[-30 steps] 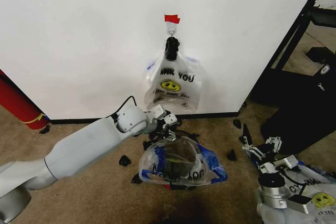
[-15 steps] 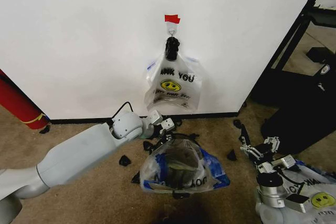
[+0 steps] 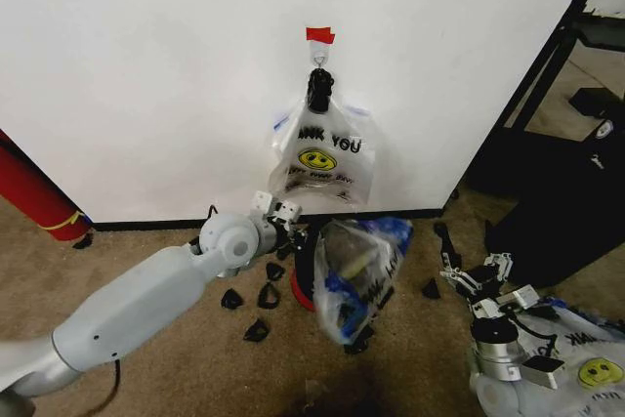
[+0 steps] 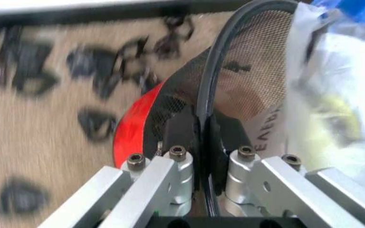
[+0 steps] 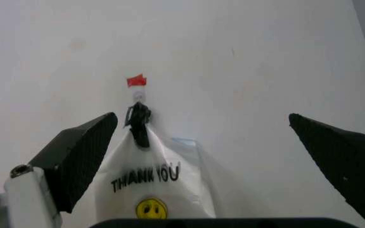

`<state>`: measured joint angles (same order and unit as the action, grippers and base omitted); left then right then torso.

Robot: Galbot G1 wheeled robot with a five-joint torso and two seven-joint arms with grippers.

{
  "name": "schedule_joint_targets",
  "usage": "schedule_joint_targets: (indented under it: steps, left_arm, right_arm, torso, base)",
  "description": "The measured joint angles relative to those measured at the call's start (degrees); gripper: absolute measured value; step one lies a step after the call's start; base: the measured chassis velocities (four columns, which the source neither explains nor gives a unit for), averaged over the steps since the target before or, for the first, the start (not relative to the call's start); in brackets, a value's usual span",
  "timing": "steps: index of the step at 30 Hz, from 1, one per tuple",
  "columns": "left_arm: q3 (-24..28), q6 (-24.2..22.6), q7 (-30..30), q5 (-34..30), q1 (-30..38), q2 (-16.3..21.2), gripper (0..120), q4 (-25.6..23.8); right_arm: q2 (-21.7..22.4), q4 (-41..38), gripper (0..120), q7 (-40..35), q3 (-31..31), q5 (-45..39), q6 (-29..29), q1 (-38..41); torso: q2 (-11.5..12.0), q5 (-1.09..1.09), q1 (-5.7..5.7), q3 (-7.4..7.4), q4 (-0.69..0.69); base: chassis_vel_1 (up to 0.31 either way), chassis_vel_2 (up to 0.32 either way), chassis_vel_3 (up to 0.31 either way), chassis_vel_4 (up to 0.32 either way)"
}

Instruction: Pick up the garbage bag from the wall and place it over the trash bin.

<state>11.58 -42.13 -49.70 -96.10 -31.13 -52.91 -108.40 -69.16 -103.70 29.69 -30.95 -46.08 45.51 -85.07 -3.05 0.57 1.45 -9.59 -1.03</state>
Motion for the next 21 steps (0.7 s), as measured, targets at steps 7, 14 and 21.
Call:
schedule_joint_targets:
  steps: [7,14,21]
  left_arm:
    - [-7.77,5.65,-12.83,-3.6,-11.81,-1.94,3,-7.94]
    - [-11.68,9.2,-9.64,6.38,-21.2,-3.94,3,-9.63]
    - [-14.56,9.62,-6.37,10.36,-25.48,-6.39,3,-10.7]
  right_arm:
    - [0.2,1.62,100,0.01,0.27,0.27,-0.15,1.04]
    - [0.29,1.94,100,0.0,0.81,1.26,-0.86,1.37]
    - [0.4,1.38,100,-0.03,1.22,1.93,-1.39,1.43]
  torso:
    - [0.0,0.0,0.0,0.0,0.0]
    - [0.0,0.0,0.0,0.01,-0.01]
    - [-0.01,0.0,-0.01,0.0,0.0]
  base:
    - [0.0,0.0,0.0,0.0]
    - [0.0,0.0,0.0,0.0]
    - [0.0,0.0,0.0,0.0]
